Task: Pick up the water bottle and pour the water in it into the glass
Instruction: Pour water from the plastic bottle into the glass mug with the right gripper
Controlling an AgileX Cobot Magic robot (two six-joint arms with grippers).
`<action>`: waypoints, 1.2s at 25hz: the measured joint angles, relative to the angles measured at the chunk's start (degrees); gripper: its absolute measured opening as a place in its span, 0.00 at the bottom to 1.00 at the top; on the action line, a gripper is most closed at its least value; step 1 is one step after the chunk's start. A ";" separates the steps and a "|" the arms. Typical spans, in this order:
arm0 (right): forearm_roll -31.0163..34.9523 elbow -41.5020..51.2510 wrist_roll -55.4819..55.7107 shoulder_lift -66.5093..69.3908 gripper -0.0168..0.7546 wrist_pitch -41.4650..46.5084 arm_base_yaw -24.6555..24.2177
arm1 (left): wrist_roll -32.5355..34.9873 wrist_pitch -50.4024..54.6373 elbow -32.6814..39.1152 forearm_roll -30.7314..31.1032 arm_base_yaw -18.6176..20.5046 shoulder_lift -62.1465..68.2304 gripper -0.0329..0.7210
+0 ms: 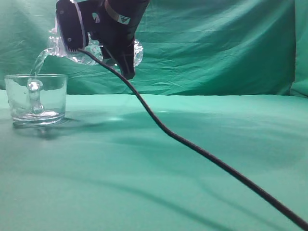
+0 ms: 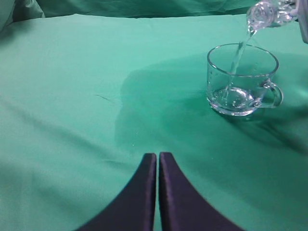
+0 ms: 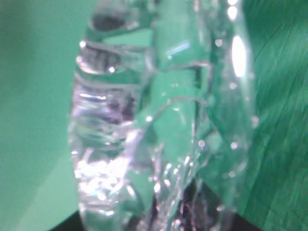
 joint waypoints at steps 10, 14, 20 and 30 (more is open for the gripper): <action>-0.86 -0.05 0.00 0.00 0.30 0.34 0.00 | 0.00 0.00 0.00 0.00 0.00 0.00 0.04; -0.86 -0.05 0.49 0.00 0.30 0.54 0.00 | 0.00 0.00 0.00 0.00 0.00 0.00 0.04; -0.29 -0.05 5.18 0.00 0.30 0.35 0.00 | 0.00 0.00 0.00 0.00 0.00 0.00 0.04; 17.11 -0.05 24.23 -0.33 0.30 -4.09 0.00 | 0.00 0.00 0.00 0.00 0.00 0.00 0.04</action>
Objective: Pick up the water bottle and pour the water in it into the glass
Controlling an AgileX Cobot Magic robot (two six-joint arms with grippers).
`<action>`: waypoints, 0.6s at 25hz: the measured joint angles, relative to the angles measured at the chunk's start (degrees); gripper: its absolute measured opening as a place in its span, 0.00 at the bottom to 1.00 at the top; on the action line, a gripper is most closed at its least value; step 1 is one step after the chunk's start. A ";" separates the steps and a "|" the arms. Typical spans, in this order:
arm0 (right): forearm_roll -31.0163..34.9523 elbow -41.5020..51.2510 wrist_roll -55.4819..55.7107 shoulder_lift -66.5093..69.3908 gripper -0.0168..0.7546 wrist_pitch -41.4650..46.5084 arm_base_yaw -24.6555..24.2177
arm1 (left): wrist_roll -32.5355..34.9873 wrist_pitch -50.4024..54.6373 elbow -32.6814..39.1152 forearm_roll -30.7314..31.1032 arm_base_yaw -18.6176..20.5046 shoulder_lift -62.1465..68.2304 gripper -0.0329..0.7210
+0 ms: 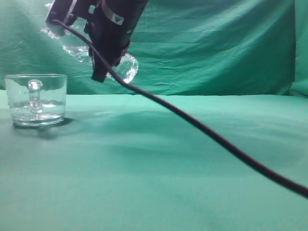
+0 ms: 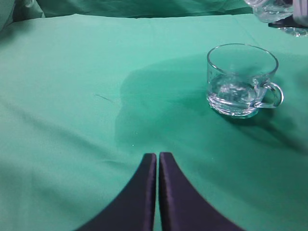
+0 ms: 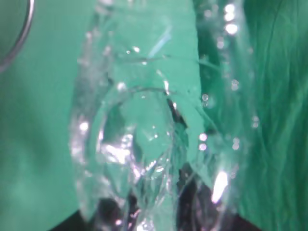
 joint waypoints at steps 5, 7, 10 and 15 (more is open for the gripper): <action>12.46 1.15 15.02 -6.18 0.30 1.24 -0.63 | 0.00 0.00 0.00 0.00 0.00 0.00 0.04; 14.23 3.89 19.60 -10.26 0.30 -0.94 -2.18 | 0.00 0.00 0.00 0.00 0.00 0.00 0.04; 14.34 10.80 25.43 -16.24 0.30 -8.55 -6.00 | 0.00 0.00 0.00 0.00 0.00 0.00 0.04; 13.21 22.91 27.58 -22.20 0.30 -23.62 -14.76 | 0.00 0.00 0.00 0.00 0.00 0.00 0.04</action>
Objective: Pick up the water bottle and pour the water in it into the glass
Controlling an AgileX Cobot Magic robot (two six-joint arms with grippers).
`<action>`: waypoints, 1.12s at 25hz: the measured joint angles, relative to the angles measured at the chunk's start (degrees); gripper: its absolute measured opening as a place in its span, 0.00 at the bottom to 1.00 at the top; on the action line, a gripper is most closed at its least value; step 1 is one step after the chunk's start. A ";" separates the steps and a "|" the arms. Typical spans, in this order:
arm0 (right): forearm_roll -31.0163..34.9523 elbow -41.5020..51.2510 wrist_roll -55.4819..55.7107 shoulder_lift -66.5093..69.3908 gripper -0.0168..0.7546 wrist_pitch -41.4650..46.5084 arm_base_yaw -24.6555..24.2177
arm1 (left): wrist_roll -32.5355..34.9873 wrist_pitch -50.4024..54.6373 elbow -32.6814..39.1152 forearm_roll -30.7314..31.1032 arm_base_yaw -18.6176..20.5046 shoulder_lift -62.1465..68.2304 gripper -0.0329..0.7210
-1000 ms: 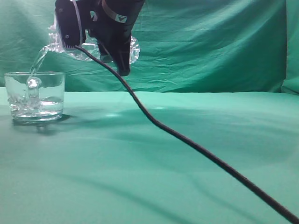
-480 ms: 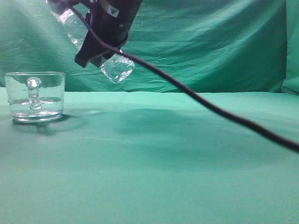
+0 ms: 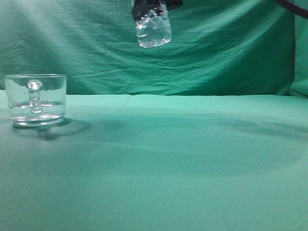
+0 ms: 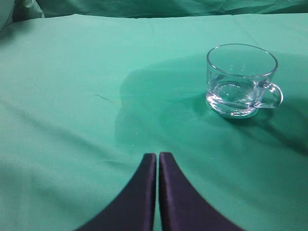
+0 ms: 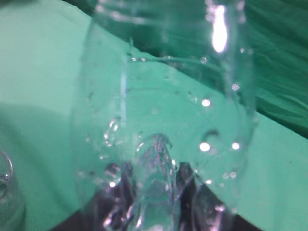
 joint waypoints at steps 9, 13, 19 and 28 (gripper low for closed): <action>0.38 14.31 -12.88 -1.06 0.30 -26.37 -17.65 | 0.00 0.00 0.00 0.00 0.00 0.00 0.04; 4.01 20.67 -22.34 -1.06 0.30 -31.30 -20.87 | 0.00 0.00 0.00 0.00 0.00 0.00 0.04; 12.10 27.95 -33.53 1.19 0.30 -41.72 -23.70 | 0.00 0.00 0.00 0.00 0.00 0.00 0.04; 14.67 28.52 -37.71 9.25 0.30 -46.88 -24.07 | 0.00 0.00 0.00 0.00 0.00 0.00 0.04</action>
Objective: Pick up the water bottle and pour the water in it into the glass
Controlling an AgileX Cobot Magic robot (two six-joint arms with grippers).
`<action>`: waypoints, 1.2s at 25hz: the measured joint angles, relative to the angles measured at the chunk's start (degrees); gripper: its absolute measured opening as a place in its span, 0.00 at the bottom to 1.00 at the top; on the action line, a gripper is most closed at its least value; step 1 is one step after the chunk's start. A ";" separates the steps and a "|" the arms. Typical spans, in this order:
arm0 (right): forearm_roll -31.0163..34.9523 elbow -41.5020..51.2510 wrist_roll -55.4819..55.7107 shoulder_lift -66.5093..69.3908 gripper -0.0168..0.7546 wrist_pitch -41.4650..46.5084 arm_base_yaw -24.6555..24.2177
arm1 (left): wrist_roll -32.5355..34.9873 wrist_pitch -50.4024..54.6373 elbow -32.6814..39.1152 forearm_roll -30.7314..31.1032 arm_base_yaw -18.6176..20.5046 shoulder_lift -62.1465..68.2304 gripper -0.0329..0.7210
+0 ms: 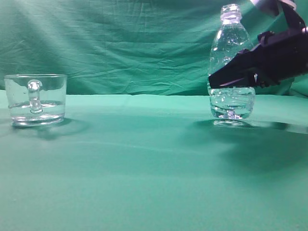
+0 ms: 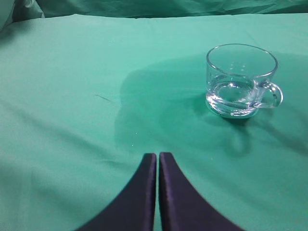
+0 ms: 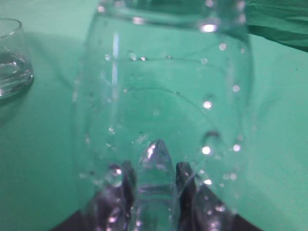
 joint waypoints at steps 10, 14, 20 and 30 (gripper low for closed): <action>0.29 0.00 0.27 0.30 0.39 0.39 -0.08 | 0.00 0.00 0.00 0.00 0.00 0.00 0.04; 0.29 0.09 2.81 0.30 0.64 0.62 -0.08 | 0.00 0.00 0.00 0.00 0.00 0.00 0.04; 0.29 0.09 8.61 0.30 0.86 -3.23 -0.08 | 0.00 0.00 0.00 0.00 0.00 0.00 0.04; 0.10 0.22 12.03 -13.60 0.89 -2.30 -0.08 | 0.00 0.00 0.00 0.00 0.00 0.00 0.04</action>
